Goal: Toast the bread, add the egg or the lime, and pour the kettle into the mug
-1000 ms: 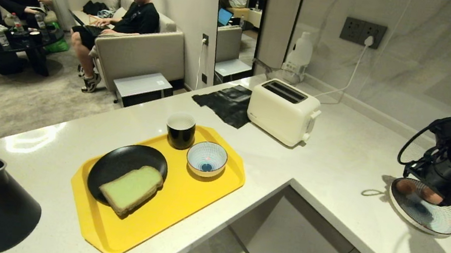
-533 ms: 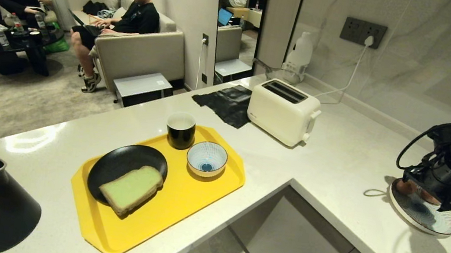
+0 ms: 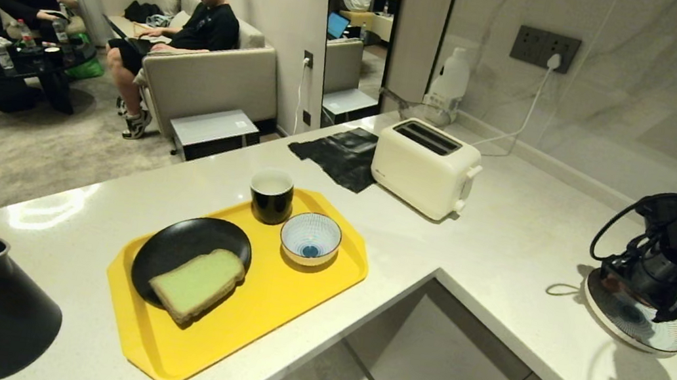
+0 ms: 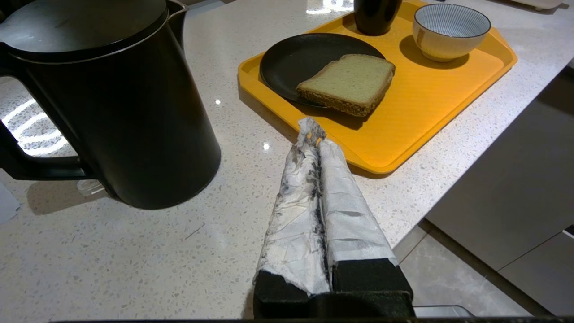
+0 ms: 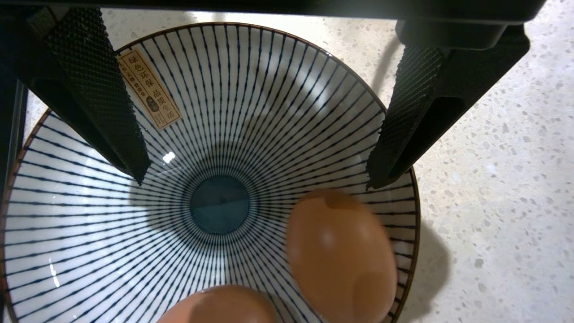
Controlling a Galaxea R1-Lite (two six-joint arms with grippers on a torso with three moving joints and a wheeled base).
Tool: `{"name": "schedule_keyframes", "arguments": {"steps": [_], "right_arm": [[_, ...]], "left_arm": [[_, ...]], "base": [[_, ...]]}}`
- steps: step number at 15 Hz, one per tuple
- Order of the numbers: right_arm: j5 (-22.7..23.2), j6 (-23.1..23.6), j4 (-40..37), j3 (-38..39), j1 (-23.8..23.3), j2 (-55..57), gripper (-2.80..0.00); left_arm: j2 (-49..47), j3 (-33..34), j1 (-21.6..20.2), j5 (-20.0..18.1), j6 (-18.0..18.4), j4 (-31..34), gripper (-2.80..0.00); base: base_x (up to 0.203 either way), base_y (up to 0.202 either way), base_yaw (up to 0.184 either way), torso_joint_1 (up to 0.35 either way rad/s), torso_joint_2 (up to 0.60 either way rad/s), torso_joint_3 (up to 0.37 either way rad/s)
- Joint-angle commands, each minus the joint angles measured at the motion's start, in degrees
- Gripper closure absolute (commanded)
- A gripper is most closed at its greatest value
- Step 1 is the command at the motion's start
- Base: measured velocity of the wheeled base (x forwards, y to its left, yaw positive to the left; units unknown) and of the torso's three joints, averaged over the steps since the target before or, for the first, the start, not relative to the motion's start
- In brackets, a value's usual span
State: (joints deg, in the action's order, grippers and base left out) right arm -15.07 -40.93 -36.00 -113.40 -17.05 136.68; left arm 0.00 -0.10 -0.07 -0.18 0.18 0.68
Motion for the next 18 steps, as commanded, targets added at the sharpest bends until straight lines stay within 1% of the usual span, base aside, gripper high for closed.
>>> {"name": "schedule_keyframes", "arguments": {"steps": [1,3,6,8,10,12,14,16,18], "right_arm": [[-0.1,0.3,-0.2,0.0,-0.4,0.6,-2.8],[-0.1,0.7,0.3,0.0,-1.0,0.6,-2.8],[0.1,3.9,2.8,0.0,-1.6,0.9,-2.8],[0.1,8.2,2.9,0.3,-2.3,0.7,-2.8],[0.7,13.9,2.9,0.4,-3.3,0.3,-2.8],[4.4,21.1,2.9,0.5,-4.7,-0.4,-2.8],[7.4,26.2,2.9,0.5,-5.5,-1.1,-2.8],[10.5,30.0,2.8,0.7,-5.9,-1.8,-2.8],[12.1,32.4,2.7,1.5,-5.8,-2.9,-2.8]], "left_arm": [[0.2,-0.1,0.0,0.0,0.0,0.0,0.0],[0.2,0.0,0.0,0.0,0.0,0.0,0.0],[0.2,0.0,0.0,0.0,0.0,0.0,0.0],[0.2,0.0,0.0,0.0,0.0,0.0,0.0],[0.2,0.0,0.0,0.0,0.0,0.0,0.0],[0.2,0.0,0.0,0.0,0.0,0.0,0.0],[0.2,-0.1,0.0,0.0,0.0,0.0,0.0],[0.2,0.0,0.0,0.0,0.0,0.0,0.0],[0.2,0.0,0.0,0.0,0.0,0.0,0.0]], "base": [[0.0,0.0,0.0,0.0,0.0,0.0],[0.0,0.0,0.0,0.0,0.0,0.0],[0.0,0.0,0.0,0.0,0.0,0.0],[0.0,0.0,0.0,0.0,0.0,0.0],[0.0,0.0,0.0,0.0,0.0,0.0],[0.0,0.0,0.0,0.0,0.0,0.0],[0.0,0.0,0.0,0.0,0.0,0.0],[0.0,0.0,0.0,0.0,0.0,0.0],[0.0,0.0,0.0,0.0,0.0,0.0]]}}
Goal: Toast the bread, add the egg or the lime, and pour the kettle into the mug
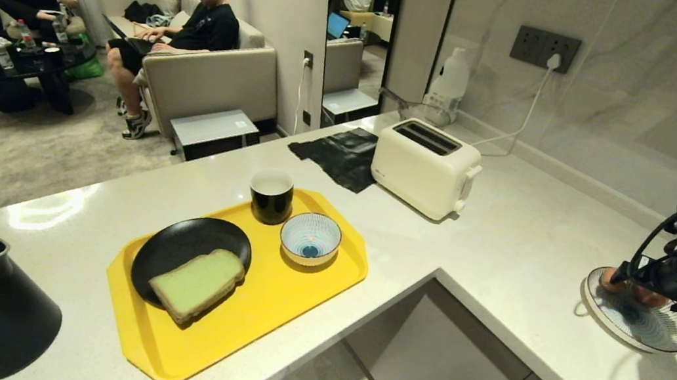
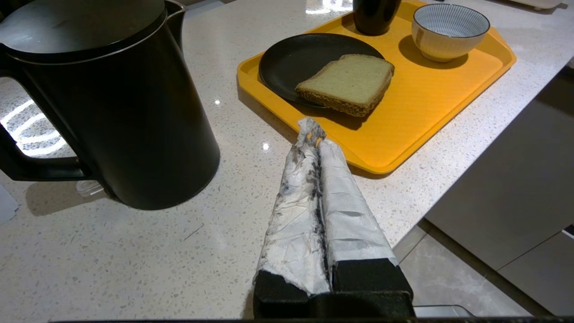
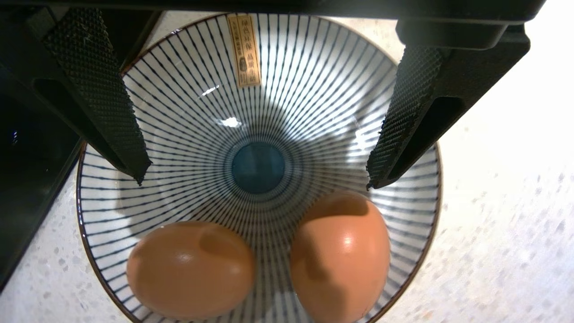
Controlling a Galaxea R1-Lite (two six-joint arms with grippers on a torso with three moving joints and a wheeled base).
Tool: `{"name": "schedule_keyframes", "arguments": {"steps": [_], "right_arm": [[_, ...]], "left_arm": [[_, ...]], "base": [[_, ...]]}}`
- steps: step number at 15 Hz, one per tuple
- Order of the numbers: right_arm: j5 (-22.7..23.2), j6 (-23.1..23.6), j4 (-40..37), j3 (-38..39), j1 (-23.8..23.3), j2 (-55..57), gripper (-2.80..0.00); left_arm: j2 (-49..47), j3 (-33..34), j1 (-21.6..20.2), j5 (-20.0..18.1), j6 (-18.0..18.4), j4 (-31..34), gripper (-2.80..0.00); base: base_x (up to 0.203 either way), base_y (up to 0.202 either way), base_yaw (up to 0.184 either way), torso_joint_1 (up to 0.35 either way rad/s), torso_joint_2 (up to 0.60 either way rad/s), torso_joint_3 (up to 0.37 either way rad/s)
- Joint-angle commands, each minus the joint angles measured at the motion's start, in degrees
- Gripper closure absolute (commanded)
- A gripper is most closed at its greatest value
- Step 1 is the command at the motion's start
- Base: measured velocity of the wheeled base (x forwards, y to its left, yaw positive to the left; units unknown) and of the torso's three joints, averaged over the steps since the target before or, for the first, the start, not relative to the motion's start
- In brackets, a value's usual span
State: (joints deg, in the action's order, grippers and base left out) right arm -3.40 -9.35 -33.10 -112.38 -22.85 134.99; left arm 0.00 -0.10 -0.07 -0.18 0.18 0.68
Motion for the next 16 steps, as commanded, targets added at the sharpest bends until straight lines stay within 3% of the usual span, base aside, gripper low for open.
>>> {"name": "schedule_keyframes", "arguments": {"steps": [1,4,12,16], "right_arm": [[1.2,2.2,-0.2,0.6,0.0,-1.6,-2.8],[1.9,4.2,-0.1,0.2,0.5,-1.4,-2.8],[2.0,4.2,0.1,-0.6,1.8,1.1,-2.8],[1.8,4.6,4.3,-0.6,1.8,2.1,-2.8]], "left_arm": [[0.2,0.0,0.0,0.0,0.0,0.0,0.0],[0.2,0.0,0.0,0.0,0.0,0.0,0.0],[0.2,0.0,0.0,0.0,0.0,0.0,0.0],[0.2,0.0,0.0,0.0,0.0,0.0,0.0]], "base": [[0.0,0.0,0.0,0.0,0.0,0.0],[0.0,0.0,0.0,0.0,0.0,0.0],[0.0,0.0,0.0,0.0,0.0,0.0],[0.0,0.0,0.0,0.0,0.0,0.0]]}}
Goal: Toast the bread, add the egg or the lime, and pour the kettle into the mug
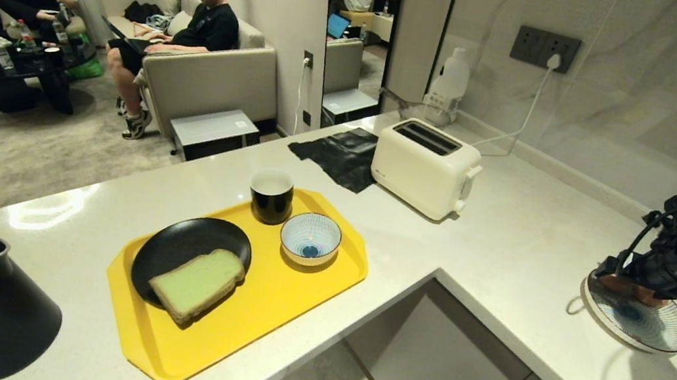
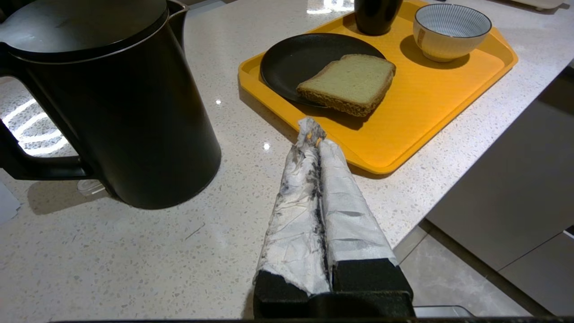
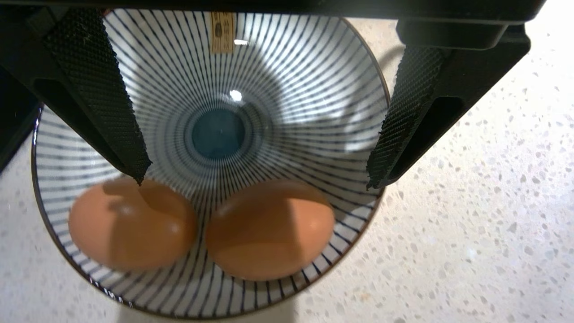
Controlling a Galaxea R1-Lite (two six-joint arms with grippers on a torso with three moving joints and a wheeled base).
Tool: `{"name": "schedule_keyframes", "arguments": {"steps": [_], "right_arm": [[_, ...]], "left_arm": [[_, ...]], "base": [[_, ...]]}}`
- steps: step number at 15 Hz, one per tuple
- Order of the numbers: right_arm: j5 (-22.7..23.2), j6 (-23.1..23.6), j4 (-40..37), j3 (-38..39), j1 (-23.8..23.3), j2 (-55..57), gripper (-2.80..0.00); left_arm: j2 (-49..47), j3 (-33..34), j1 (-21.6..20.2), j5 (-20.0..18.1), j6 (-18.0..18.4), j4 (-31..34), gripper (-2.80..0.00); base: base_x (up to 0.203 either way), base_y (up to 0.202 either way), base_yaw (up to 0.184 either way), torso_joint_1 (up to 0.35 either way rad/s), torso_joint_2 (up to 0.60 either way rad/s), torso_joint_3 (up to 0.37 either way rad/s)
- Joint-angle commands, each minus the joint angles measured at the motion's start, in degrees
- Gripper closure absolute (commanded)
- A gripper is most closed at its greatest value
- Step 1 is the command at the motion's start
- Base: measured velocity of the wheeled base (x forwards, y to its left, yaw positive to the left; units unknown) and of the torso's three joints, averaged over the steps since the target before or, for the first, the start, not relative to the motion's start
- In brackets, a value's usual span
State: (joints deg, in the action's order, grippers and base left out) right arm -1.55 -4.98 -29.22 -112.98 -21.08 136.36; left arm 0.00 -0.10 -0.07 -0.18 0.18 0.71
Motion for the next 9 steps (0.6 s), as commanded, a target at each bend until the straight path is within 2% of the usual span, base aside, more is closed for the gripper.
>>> {"name": "schedule_keyframes", "arguments": {"steps": [1,4,9], "right_arm": [[0.0,1.3,1.0,0.0,0.0,1.0,-2.8],[-0.1,4.0,1.6,0.0,-0.2,1.8,-2.8],[0.1,5.7,3.4,0.0,-0.4,2.2,-2.8]], "left_arm": [[0.2,-0.1,0.0,0.0,0.0,0.0,0.0],[0.2,0.0,0.0,0.0,0.0,0.0,0.0],[0.2,0.0,0.0,0.0,0.0,0.0,0.0]], "base": [[0.0,0.0,0.0,0.0,0.0,0.0],[0.0,0.0,0.0,0.0,0.0,0.0],[0.0,0.0,0.0,0.0,0.0,0.0]]}}
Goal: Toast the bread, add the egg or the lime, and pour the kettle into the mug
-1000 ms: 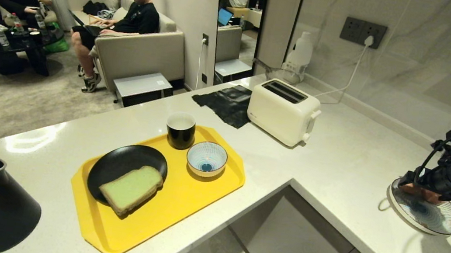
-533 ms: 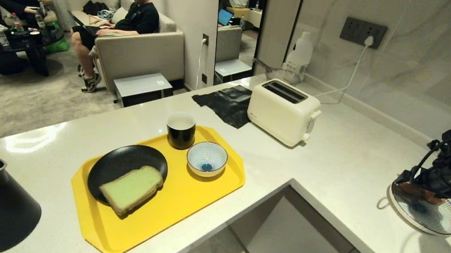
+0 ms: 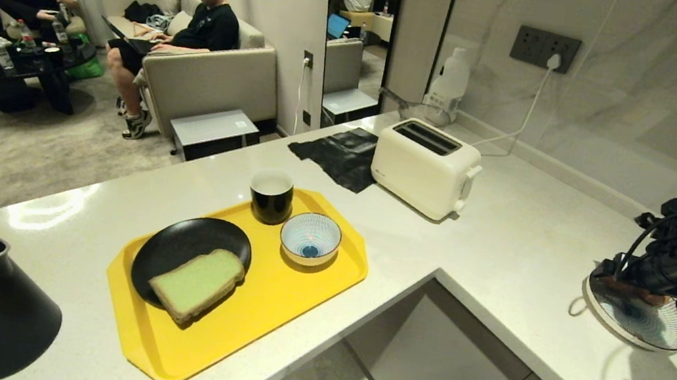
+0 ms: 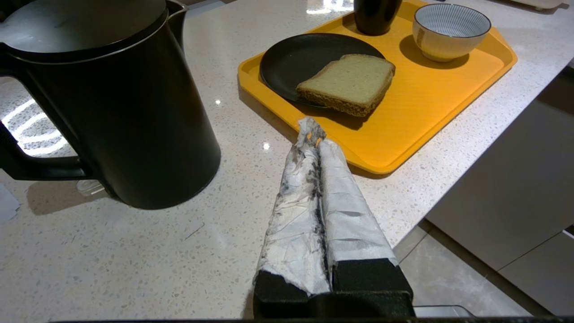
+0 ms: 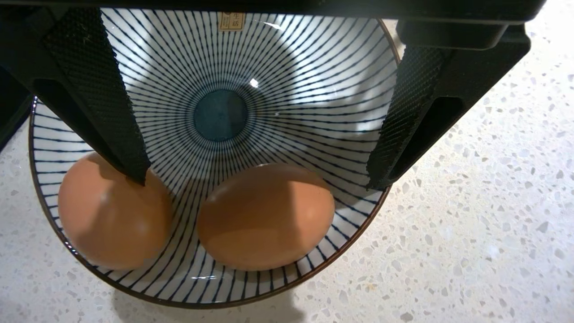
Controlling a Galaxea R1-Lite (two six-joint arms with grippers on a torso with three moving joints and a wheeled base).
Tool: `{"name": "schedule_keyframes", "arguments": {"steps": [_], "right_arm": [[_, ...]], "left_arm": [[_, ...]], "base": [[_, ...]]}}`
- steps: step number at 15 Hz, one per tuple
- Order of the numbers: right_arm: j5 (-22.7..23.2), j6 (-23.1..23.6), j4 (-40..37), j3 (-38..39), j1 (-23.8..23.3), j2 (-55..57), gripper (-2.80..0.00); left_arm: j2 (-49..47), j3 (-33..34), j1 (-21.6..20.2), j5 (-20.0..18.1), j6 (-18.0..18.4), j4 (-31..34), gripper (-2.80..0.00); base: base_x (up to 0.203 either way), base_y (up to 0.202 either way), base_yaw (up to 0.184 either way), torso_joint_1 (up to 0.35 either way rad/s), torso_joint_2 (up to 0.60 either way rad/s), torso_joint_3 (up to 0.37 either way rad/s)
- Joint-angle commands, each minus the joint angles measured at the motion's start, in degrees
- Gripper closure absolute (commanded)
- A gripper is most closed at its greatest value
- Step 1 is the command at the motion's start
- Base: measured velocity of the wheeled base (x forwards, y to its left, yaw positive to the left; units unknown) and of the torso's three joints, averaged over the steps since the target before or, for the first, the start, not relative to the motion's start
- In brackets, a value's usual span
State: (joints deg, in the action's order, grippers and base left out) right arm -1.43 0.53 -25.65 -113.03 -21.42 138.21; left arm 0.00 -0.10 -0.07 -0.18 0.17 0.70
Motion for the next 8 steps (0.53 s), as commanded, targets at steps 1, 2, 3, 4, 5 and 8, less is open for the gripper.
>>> {"name": "schedule_keyframes", "arguments": {"steps": [1,2,3,4,5,8], "right_arm": [[0.0,0.2,-0.2,0.0,0.0,0.6,-2.8],[0.0,0.3,-0.2,0.0,0.0,0.6,-2.8],[0.4,0.3,-0.2,0.0,0.0,0.7,-2.8],[1.2,0.5,-0.2,0.0,0.0,0.6,-2.8],[1.6,1.4,-0.2,0.0,0.0,0.7,-2.8],[2.2,2.7,-0.2,0.0,0.0,0.9,-2.8]], "left_arm": [[0.2,0.0,0.0,0.0,0.0,0.0,0.0],[0.2,0.0,0.0,0.0,0.0,0.0,0.0],[0.2,0.0,0.0,0.0,0.0,0.0,0.0],[0.2,0.0,0.0,0.0,0.0,0.0,0.0],[0.2,0.0,0.0,0.0,0.0,0.0,0.0],[0.2,0.0,0.0,0.0,0.0,0.0,0.0]], "base": [[0.0,0.0,0.0,0.0,0.0,0.0],[0.0,0.0,0.0,0.0,0.0,0.0],[0.0,0.0,0.0,0.0,0.0,0.0],[0.0,0.0,0.0,0.0,0.0,0.0],[0.0,0.0,0.0,0.0,0.0,0.0],[0.0,0.0,0.0,0.0,0.0,0.0]]}}
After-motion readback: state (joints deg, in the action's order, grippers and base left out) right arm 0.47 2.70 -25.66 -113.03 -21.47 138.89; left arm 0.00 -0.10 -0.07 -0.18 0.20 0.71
